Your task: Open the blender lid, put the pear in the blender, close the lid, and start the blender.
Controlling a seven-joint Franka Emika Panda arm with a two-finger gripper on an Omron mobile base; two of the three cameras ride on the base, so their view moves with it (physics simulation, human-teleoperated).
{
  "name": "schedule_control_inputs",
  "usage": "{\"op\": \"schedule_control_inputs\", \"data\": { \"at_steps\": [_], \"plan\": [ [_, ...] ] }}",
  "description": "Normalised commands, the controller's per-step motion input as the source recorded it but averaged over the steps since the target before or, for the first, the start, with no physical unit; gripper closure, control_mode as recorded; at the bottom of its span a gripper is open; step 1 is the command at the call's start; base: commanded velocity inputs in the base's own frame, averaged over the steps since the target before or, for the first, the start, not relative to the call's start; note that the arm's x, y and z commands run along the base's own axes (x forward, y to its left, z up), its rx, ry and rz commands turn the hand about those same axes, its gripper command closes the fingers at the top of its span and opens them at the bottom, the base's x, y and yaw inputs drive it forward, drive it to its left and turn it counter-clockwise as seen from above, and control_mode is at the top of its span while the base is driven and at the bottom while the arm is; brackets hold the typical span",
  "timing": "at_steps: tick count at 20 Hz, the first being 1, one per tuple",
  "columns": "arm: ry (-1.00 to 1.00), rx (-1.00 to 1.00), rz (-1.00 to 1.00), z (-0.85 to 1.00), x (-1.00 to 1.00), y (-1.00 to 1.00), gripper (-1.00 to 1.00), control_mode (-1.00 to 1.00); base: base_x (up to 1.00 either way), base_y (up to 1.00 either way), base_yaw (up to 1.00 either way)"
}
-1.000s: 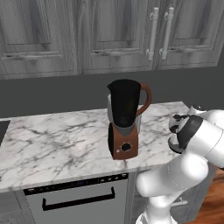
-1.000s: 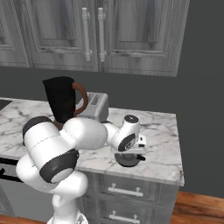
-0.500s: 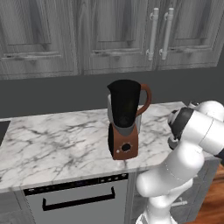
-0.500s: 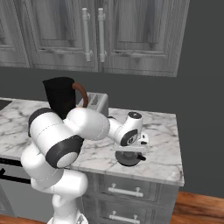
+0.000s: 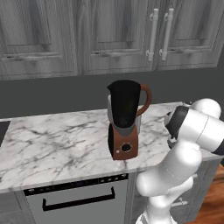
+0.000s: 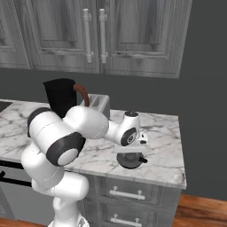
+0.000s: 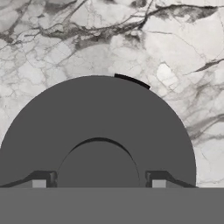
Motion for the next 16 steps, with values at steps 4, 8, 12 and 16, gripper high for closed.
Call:
{"op": "schedule_control_inputs", "data": {
  "at_steps": [4,8,12,16],
  "plan": [
    [0.0,-0.02,0.04,-0.83,-0.38,0.28,1.0,-1.0,0.0,0.0,0.0],
    [0.05,0.0,0.11,-0.73,-0.34,0.08,1.0,-1.0,0.0,0.0,0.0],
    [0.01,0.07,0.05,-0.85,-0.41,0.0,1.0,-1.0,0.0,0.0,0.0],
    [0.0,0.11,0.05,-0.93,-0.59,0.0,1.0,-1.0,0.0,0.0,0.0]
  ]
}}
